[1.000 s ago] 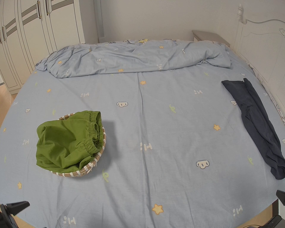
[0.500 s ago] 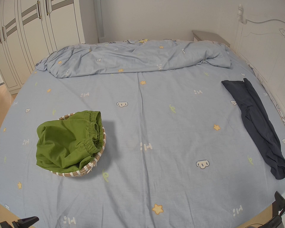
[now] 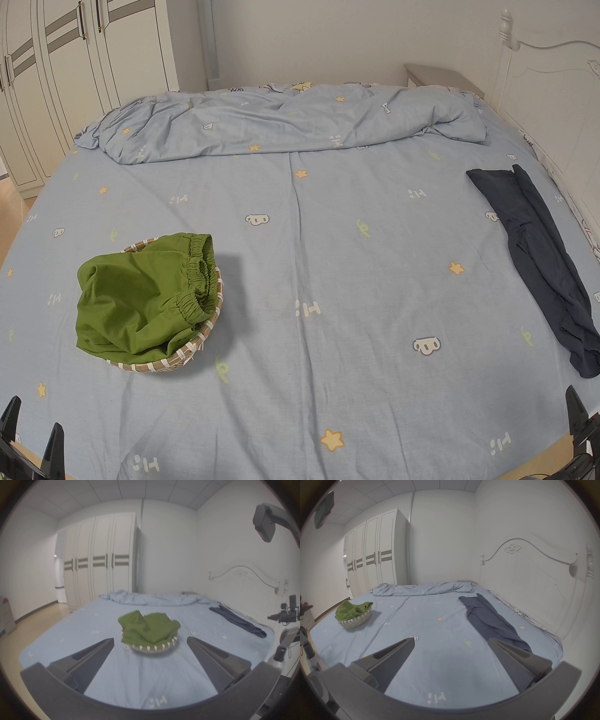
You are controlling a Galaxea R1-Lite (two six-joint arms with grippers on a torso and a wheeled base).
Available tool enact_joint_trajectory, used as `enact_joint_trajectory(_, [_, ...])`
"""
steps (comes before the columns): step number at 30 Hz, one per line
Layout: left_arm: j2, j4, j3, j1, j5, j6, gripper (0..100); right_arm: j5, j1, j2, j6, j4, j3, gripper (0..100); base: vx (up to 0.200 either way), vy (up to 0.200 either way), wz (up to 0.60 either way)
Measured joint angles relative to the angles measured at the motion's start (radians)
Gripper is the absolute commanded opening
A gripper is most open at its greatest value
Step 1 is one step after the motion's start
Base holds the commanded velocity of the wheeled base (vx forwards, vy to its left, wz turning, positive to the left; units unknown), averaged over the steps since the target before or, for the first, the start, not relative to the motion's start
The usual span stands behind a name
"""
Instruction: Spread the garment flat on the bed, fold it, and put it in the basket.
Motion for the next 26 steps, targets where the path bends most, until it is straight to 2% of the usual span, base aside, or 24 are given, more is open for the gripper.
enact_joint_trajectory(4, [0.0, -0.087, 0.05, 0.0, 0.034, 0.009, 100, 0.056, 0.0, -0.001, -0.029, -0.001, 0.03, 100, 0.0, 0.0, 0.0])
enact_joint_trajectory(7, [0.0, -0.081, 0.076, 0.0, 0.052, 0.014, 100, 0.141, 0.0, -0.001, -0.077, 0.021, 0.041, 100, 0.0, 0.0, 0.0])
enact_joint_trajectory(10, [0.0, -0.07, 0.087, 0.0, 0.061, 0.021, 100, 0.177, -0.001, -0.001, -0.103, 0.058, 0.045, 100, 0.0, 0.0, 0.0])
enact_joint_trajectory(14, [0.0, -0.067, 0.092, 0.0, 0.064, 0.024, 100, 0.148, -0.001, -0.001, -0.059, 0.044, 0.047, 100, 0.0, 0.0, 0.0])
enact_joint_trajectory(18, [0.0, -0.067, 0.092, 0.0, 0.064, 0.025, 100, 0.027, -0.001, -0.001, 0.036, 0.032, 0.047, 100, 0.0, 0.0, 0.0])
enact_joint_trajectory(20, [0.0, -0.067, 0.093, 0.0, 0.065, 0.025, 100, -0.003, -0.001, 0.0, 0.055, 0.029, 0.047, 100, 0.0, 0.0, 0.0])
enact_joint_trajectory(26, [0.0, -0.066, 0.093, 0.0, 0.065, 0.026, 100, 0.021, 0.0, 0.0, 0.05, 0.023, 0.047, 100, 0.0, 0.0, 0.0])
